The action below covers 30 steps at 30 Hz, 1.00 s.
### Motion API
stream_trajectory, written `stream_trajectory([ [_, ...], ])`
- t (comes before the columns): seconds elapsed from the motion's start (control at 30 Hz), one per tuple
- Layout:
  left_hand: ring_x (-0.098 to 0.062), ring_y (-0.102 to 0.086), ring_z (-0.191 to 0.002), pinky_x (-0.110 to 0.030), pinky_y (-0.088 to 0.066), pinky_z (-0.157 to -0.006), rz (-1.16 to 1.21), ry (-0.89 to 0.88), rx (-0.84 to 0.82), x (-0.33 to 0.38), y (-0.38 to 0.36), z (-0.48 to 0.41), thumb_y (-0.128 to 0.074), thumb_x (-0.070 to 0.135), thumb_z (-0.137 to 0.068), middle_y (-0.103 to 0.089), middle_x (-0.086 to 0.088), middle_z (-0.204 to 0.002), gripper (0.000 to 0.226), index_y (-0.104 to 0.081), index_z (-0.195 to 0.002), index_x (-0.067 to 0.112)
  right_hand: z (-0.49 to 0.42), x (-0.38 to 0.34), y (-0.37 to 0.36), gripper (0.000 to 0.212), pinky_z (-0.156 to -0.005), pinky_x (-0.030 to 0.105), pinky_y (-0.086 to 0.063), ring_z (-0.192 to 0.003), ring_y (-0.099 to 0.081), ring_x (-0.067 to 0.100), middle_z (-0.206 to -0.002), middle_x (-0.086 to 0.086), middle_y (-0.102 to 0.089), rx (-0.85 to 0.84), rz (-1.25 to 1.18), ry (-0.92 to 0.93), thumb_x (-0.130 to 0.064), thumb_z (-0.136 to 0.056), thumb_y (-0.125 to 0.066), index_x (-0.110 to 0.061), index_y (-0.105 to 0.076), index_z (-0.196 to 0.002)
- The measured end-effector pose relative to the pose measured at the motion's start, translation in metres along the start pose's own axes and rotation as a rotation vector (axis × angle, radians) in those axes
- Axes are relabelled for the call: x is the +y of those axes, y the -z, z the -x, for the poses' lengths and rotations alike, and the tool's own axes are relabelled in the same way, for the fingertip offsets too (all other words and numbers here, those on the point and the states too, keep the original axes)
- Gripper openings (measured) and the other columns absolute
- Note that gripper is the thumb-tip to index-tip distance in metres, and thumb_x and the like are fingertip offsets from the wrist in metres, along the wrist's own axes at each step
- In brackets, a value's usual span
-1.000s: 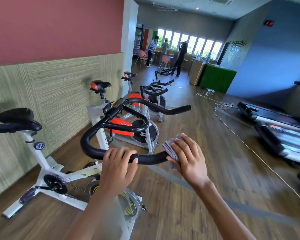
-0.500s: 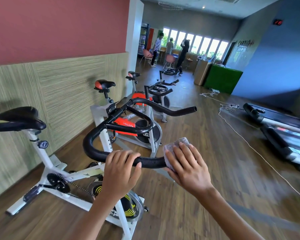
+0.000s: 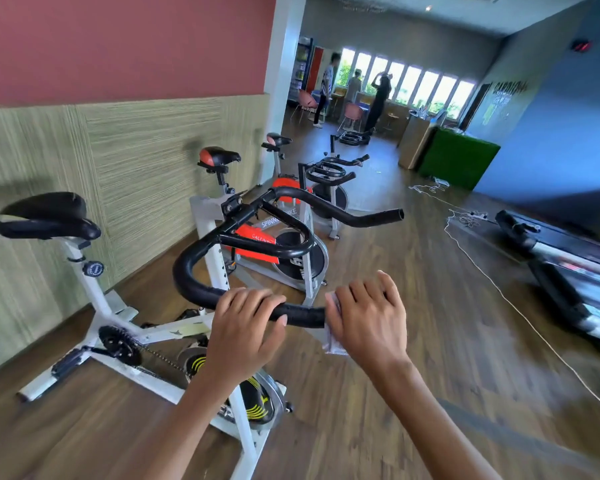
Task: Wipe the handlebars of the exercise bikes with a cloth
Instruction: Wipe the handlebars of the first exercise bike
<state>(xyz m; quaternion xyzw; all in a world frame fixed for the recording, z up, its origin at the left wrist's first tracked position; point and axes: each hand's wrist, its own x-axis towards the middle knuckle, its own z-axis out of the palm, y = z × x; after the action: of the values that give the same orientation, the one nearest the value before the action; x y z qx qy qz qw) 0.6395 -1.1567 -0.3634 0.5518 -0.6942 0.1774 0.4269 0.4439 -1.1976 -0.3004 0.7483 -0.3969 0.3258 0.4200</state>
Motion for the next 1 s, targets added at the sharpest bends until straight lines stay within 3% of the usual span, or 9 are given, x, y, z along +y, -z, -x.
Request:
stream_trajectory([
  [0.07,-0.020,-0.060,-0.094,-0.036,-0.037,-0.094,0.004,-0.006,-0.002,0.000,0.000,0.002,-0.048,0.035,-0.092,-0.066,0.003,-0.102,0.031,-0.069,-0.105,0.017,0.004,-0.010,0.000,0.030,-0.091,0.040,-0.044,-0.067,-0.057,0.028,-0.066,0.003,-0.056,-0.007,-0.027,-0.024,-0.027,-0.095,-0.051,-0.015,-0.061,-0.070],
  [0.2,-0.020,-0.061,-0.095,-0.037,-0.038,-0.093,0.018,-0.011,0.000,-0.001,0.001,0.002,-0.049,0.034,-0.092,-0.066,0.003,-0.102,0.030,-0.069,-0.105,0.016,0.038,0.017,0.005,0.027,-0.105,0.045,-0.038,-0.113,-0.063,0.027,-0.111,0.004,-0.068,-0.048,0.053,0.284,-0.031,-0.094,-0.056,-0.015,-0.069,-0.111],
  [0.37,-0.019,-0.059,-0.094,-0.036,-0.037,-0.094,0.024,0.013,0.005,0.003,0.001,-0.001,-0.047,0.034,-0.091,-0.066,0.004,-0.100,0.031,-0.069,-0.103,0.016,0.008,-0.004,0.002,0.023,-0.100,0.041,-0.041,-0.080,-0.062,0.025,-0.079,0.001,-0.063,-0.045,-0.004,0.010,-0.028,-0.096,-0.051,-0.015,-0.068,-0.089],
  [0.47,-0.019,-0.059,-0.096,-0.037,-0.038,-0.094,0.024,0.008,-0.009,0.003,0.003,0.001,-0.048,0.034,-0.092,-0.065,0.004,-0.101,0.030,-0.068,-0.105,0.016,0.026,-0.022,0.000,0.034,-0.101,0.041,-0.041,-0.106,-0.064,0.028,-0.113,0.008,-0.068,-0.105,-0.007,0.073,-0.027,-0.100,-0.045,-0.009,-0.066,-0.120],
  [0.57,-0.019,-0.059,-0.097,-0.037,-0.037,-0.095,0.023,0.006,-0.033,0.001,0.005,0.001,-0.048,0.035,-0.092,-0.065,0.003,-0.103,0.031,-0.067,-0.107,0.016,0.041,0.002,0.006,0.038,-0.108,0.042,-0.035,-0.129,-0.054,0.025,-0.135,0.008,-0.060,-0.093,0.027,0.244,-0.027,-0.098,-0.046,-0.012,-0.061,-0.130],
  [0.7,-0.019,-0.059,-0.097,-0.037,-0.037,-0.096,0.031,0.022,-0.043,0.004,0.006,0.001,-0.048,0.035,-0.092,-0.065,0.004,-0.103,0.031,-0.067,-0.107,0.016,0.023,-0.003,0.004,0.021,-0.099,0.040,-0.041,-0.098,-0.067,0.026,-0.093,0.002,-0.070,-0.007,-0.043,0.096,-0.030,-0.090,-0.055,-0.015,-0.069,-0.089],
  [0.8,-0.018,-0.058,-0.099,-0.036,-0.036,-0.097,0.035,0.020,-0.047,0.004,0.006,0.002,-0.048,0.036,-0.093,-0.064,0.004,-0.104,0.031,-0.067,-0.108,0.016,0.006,-0.026,-0.005,0.033,-0.086,0.038,-0.046,-0.070,-0.057,0.022,-0.068,-0.001,-0.058,-0.020,-0.056,0.001,-0.038,-0.093,-0.049,-0.017,-0.060,-0.069],
  [0.87,-0.016,-0.056,-0.100,-0.035,-0.036,-0.098,0.032,0.009,-0.058,0.003,0.008,0.002,-0.048,0.036,-0.093,-0.064,0.004,-0.104,0.031,-0.066,-0.108,0.016,0.008,-0.026,-0.008,0.034,-0.079,0.036,-0.045,-0.067,-0.054,0.022,-0.066,-0.002,-0.056,-0.050,-0.043,0.027,-0.041,-0.094,-0.048,-0.018,-0.061,-0.073],
  [1.0,-0.017,-0.056,-0.099,-0.035,-0.036,-0.097,0.013,-0.001,-0.071,0.002,0.009,0.002,-0.047,0.037,-0.095,-0.063,0.005,-0.104,0.031,-0.066,-0.110,0.017,0.025,-0.006,-0.002,0.031,-0.090,0.042,-0.049,-0.092,-0.063,0.026,-0.090,0.003,-0.064,-0.053,0.028,0.168,-0.039,-0.094,-0.049,-0.014,-0.066,-0.094],
])
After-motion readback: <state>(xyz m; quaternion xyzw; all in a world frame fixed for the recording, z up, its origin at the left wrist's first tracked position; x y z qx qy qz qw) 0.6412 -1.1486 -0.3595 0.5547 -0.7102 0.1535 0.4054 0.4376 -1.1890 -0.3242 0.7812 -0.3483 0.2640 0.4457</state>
